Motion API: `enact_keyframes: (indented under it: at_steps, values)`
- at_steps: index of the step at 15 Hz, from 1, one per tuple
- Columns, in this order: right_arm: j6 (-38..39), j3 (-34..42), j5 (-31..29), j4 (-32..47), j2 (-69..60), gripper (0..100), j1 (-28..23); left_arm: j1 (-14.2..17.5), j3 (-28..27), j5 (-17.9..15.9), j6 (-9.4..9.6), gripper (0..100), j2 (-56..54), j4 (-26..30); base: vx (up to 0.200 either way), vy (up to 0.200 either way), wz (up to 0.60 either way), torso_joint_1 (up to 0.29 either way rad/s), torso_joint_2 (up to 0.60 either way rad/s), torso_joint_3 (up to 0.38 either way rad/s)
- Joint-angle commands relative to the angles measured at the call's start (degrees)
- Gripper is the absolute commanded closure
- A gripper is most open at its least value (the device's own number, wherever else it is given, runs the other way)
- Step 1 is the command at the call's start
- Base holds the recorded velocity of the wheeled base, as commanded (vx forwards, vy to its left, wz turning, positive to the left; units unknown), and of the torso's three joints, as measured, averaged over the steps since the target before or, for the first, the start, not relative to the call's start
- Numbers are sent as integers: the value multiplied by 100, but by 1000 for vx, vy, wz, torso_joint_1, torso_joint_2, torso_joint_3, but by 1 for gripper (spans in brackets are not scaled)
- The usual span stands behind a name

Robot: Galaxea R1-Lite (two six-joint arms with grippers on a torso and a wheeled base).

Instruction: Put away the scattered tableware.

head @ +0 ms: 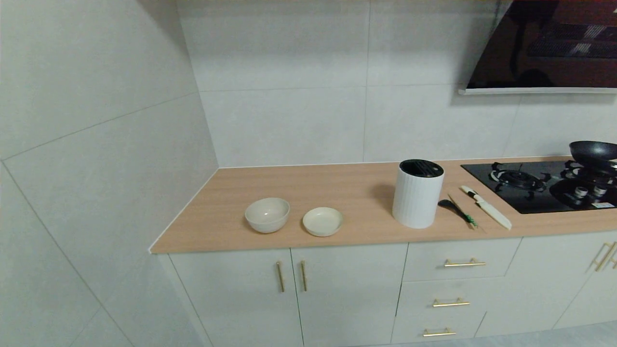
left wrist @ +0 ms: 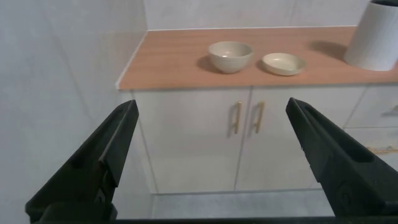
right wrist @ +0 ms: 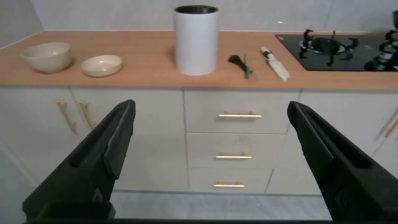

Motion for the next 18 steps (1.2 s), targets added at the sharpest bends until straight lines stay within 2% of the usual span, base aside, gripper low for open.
enact_keyframes:
  at_steps: [1, 6, 18]
  values:
    - [-4, 0, 2, 0, 0, 0, 2, 0, 0, 4, -2, 0, 9, -1, 0, 200, 0, 7, -2, 7]
    - [-4, 0, 2, 0, 9, 0, 2, 0, 0, 4, -2, 0, 9, -1, 0, 200, 0, 2, 2, 3]
    - [-4, 0, 2, 0, 9, 0, 2, 0, 0, 4, 7, 0, 9, -1, 0, 0, 0, 0, 0, 0]
